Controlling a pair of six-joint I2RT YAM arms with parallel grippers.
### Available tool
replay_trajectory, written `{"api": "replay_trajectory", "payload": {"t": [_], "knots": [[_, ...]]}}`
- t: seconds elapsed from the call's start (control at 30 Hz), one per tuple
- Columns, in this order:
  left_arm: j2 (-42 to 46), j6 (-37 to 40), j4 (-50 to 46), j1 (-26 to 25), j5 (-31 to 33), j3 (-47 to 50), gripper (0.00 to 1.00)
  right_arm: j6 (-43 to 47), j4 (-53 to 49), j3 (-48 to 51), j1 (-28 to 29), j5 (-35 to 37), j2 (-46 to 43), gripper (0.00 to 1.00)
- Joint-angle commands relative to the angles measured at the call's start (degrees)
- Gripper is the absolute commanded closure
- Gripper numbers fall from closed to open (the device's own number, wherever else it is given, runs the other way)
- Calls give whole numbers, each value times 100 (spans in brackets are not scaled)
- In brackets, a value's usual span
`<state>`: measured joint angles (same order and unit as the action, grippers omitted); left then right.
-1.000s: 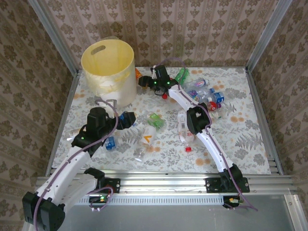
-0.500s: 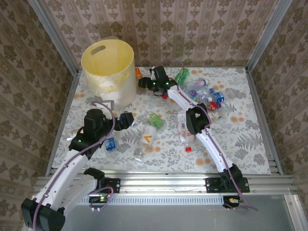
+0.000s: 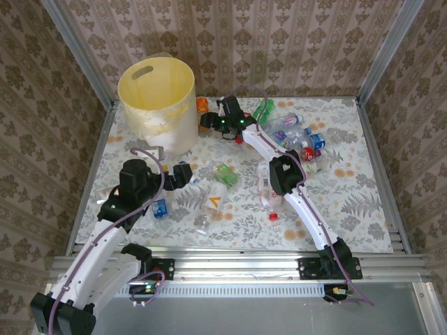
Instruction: Throw the plastic bottles in the bin
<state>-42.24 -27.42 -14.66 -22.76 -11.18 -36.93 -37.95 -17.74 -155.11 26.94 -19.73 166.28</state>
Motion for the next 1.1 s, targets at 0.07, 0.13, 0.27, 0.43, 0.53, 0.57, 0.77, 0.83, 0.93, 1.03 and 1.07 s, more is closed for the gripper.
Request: {"api": "replay_trajectory", "payload": {"t": [0.07,0.13,0.27,0.43,0.53,0.57,0.77,0.83,0.93,1.03,1.07], "knots": [[118,82,-79,44,-121,-25,0,-520,-96,146,184,-326,206,35],[137,93,-103,53,-139,-25,0,-630,13,143,185,-384,226,37],[181,101,-110,70,-147,-12,0,-702,25,145,219,-484,256,38],[172,109,-72,107,-174,13,0,-777,-4,144,265,-460,315,36],[181,114,-80,124,-200,19,0,-964,49,143,264,-450,394,38],[181,114,-76,124,-209,27,0,-1027,87,132,268,-463,422,39],[240,114,-97,157,-235,55,0,-1225,4,136,268,-353,474,45],[253,114,-89,175,-240,63,0,-1311,-64,131,270,-313,496,47],[251,103,-73,200,-270,63,0,-1428,-78,132,272,-280,520,51],[248,90,-54,211,-297,80,0,-1527,-119,133,259,-230,520,55],[251,92,-54,212,-306,88,0,-1552,-142,131,253,-217,515,57]]}}
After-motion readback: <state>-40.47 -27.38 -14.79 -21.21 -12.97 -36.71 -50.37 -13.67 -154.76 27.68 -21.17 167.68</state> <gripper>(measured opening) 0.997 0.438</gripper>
